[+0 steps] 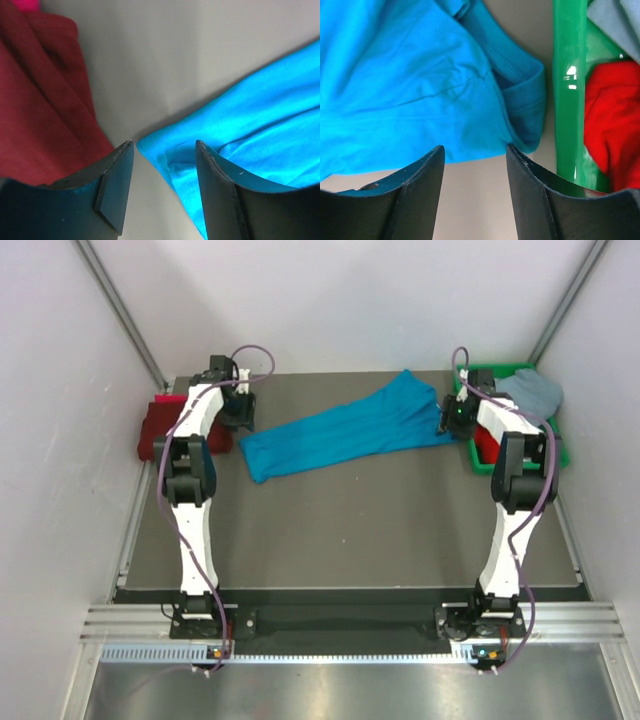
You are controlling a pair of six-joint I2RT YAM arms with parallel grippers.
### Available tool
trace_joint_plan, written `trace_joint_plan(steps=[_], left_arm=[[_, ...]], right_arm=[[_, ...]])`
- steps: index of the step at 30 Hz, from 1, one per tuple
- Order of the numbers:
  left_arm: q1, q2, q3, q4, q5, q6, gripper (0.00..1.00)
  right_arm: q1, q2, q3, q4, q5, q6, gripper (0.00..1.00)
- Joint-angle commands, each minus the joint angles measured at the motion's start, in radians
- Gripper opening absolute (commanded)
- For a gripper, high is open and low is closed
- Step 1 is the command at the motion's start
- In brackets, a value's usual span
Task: Fold and stack the t-shirts
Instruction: Fold the tshirt
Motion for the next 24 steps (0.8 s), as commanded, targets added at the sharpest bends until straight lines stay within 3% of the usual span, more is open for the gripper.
trace_joint_plan(steps=[1,6,9,12,14,16,18,24], left_arm=[[0.003,0.018,-0.014,-0.024,0.014,0.014,0.57],[0.002,0.050,-0.017,-0.032,0.008,0.028,0.50],[0.003,0.070,-0.016,-0.033,0.010,0.031,0.41],[0.003,0.076,-0.022,-0.041,0.017,0.031,0.17],[0.003,0.071,-0.043,-0.044,0.017,0.030,0.00],[0.002,0.051,-0.065,-0.053,0.043,0.028,0.00],[-0.003,0.022,-0.104,-0.062,0.054,0.025,0.00],[-0.032,-0.080,-0.236,-0.090,0.115,0.007,0.00]], right_arm=[[-0.012,0.026,0.060,0.019,0.025,0.010,0.53],[-0.007,0.075,0.100,0.024,0.058,0.008,0.53],[-0.005,0.097,0.118,0.027,0.095,0.002,0.52],[0.001,0.110,0.135,0.025,0.137,-0.015,0.45],[0.007,0.120,0.146,0.024,0.149,-0.022,0.29],[0.010,0.127,0.154,0.024,0.175,-0.028,0.10],[0.016,0.141,0.169,0.025,0.195,-0.031,0.02],[0.030,0.196,0.244,0.041,0.209,-0.050,0.00]])
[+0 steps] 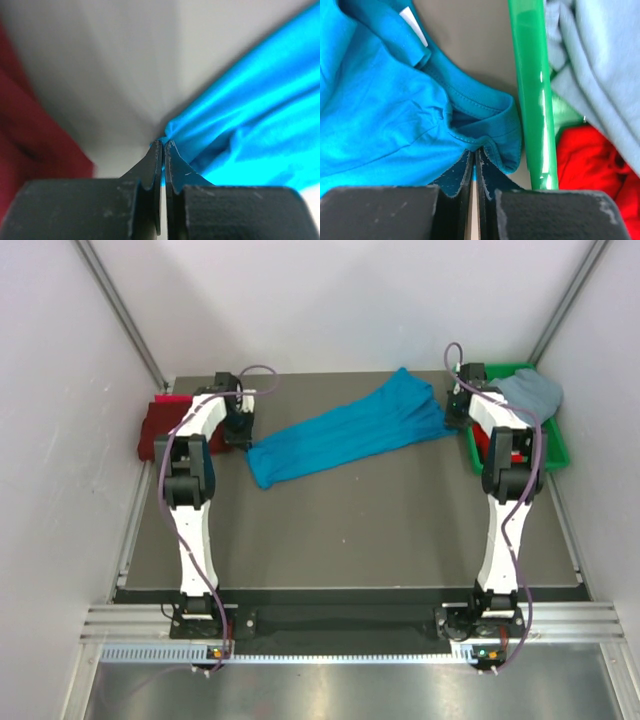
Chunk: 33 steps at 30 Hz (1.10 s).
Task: Fold and stack the t-shirts
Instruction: Fold the tshirt
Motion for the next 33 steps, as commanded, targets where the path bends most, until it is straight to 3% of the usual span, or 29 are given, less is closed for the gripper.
trace_joint_plan(steps=[1,19,26,33], left_arm=[[-0.033,-0.069,-0.083,-0.099,0.074,-0.018,0.00],[-0.194,-0.389,-0.478,-0.236,0.213,-0.022,0.00],[-0.260,-0.512,-0.654,-0.242,0.246,-0.029,0.00],[-0.355,-0.601,-0.717,-0.240,0.249,-0.051,0.00]], right_arm=[[0.009,0.043,0.083,0.042,0.049,-0.026,0.00],[0.058,0.239,0.383,0.131,0.034,-0.046,0.00],[0.081,0.265,0.423,0.156,0.031,-0.078,0.00],[0.081,0.298,0.488,0.171,0.000,-0.087,0.00]])
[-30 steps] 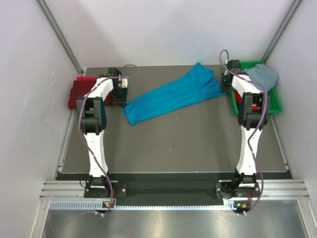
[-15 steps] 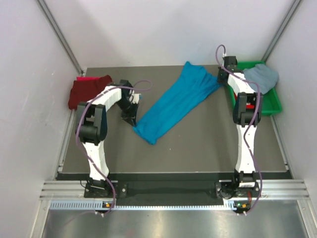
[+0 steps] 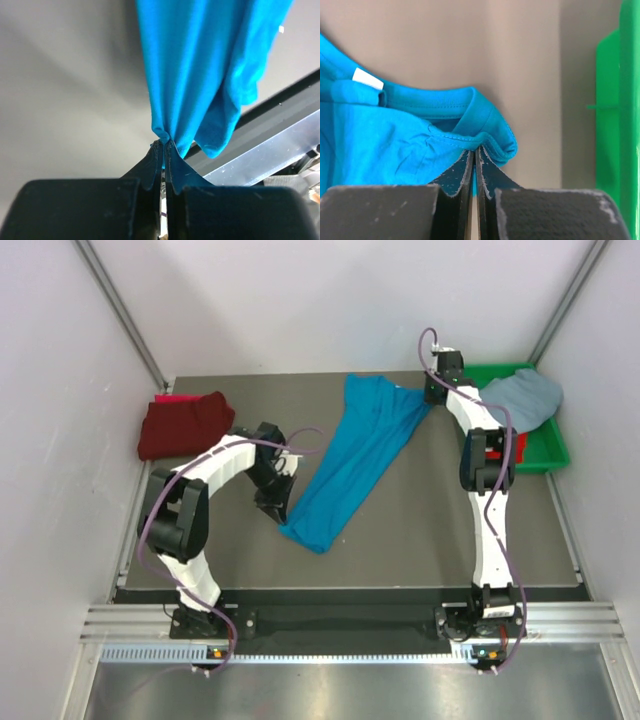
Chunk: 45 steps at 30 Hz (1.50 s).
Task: Fold and stack the t-shirts
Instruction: Fold the tshirt
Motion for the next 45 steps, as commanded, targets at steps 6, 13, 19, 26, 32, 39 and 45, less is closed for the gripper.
trace_joint_plan(steps=[6,13,19,26,32,39,45], left_arm=[[-0.136,-0.045,-0.001,-0.043,0.069,-0.023,0.00],[-0.152,0.054,0.082,-0.032,0.126,-0.025,0.00],[-0.110,0.047,0.241,-0.043,-0.084,0.014,0.09],[-0.060,0.059,0.366,-0.007,-0.178,0.015,0.36],[-0.047,0.107,0.429,-0.001,-0.230,0.018,0.44],[0.017,0.250,0.615,-0.001,-0.216,-0.011,0.43],[0.063,0.356,0.758,0.034,-0.210,-0.023,0.43]], right_arm=[[-0.001,0.057,0.147,0.087,-0.057,0.011,0.00],[-0.010,0.031,0.126,0.041,-0.127,0.019,0.50],[-0.042,-0.238,-0.141,0.026,-0.120,-0.015,0.74],[-0.041,-0.523,-0.362,-0.138,-0.272,0.008,0.77],[0.019,-0.542,-0.497,-0.295,-0.814,0.056,0.73],[0.302,-0.470,-0.708,-0.132,-0.908,0.130,0.71],[0.421,-0.518,-0.873,0.037,-0.963,0.208,0.70]])
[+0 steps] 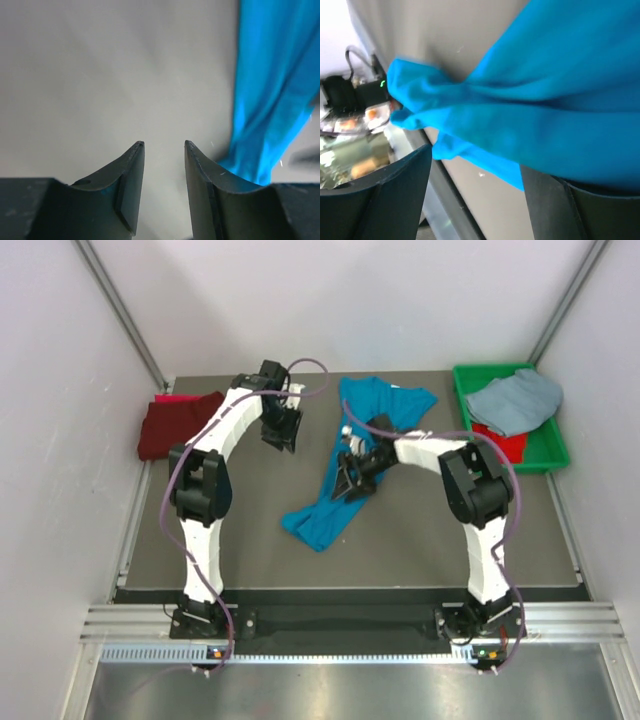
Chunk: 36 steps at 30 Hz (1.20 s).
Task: Fold and stack the t-shirts
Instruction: Fold the tshirt
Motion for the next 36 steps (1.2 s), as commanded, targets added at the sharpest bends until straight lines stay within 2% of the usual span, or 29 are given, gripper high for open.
trace_joint_plan(steps=[1,5,10,14,18,25,27,30,31,36], left_arm=[[0.040,0.050,0.102,0.041,0.013,-0.020,0.43],[0.095,0.120,0.215,0.093,0.052,-0.053,0.43],[0.112,0.240,0.332,0.187,0.148,-0.057,0.42],[0.114,0.291,0.355,0.300,0.174,-0.094,0.41],[0.114,0.307,0.384,0.347,0.181,-0.128,0.41],[0.114,0.320,0.374,0.397,0.299,-0.172,0.43],[0.115,0.327,0.334,0.473,0.407,-0.206,0.45],[0.115,0.361,0.311,0.575,0.571,-0.345,0.45],[0.114,0.363,0.277,0.592,0.597,-0.399,0.45],[0.107,0.357,0.170,0.586,0.646,-0.422,0.42]], right_arm=[[0.053,-0.066,-0.077,0.183,-0.088,0.092,0.71],[0.094,-0.107,-0.178,0.240,-0.091,0.117,0.71],[0.129,-0.137,-0.232,0.263,-0.050,0.148,0.71],[0.136,-0.159,-0.245,0.194,0.022,0.110,0.72],[0.128,-0.225,-0.259,0.074,0.118,0.008,0.73],[0.056,-0.304,-0.324,-0.107,0.209,-0.124,0.75],[0.021,-0.316,-0.345,-0.109,0.228,-0.128,0.75],[0.004,-0.327,-0.338,-0.110,0.238,-0.137,0.76],[0.004,-0.330,-0.330,-0.116,0.244,-0.144,0.76],[0.002,-0.330,-0.328,-0.079,0.210,-0.090,0.74]])
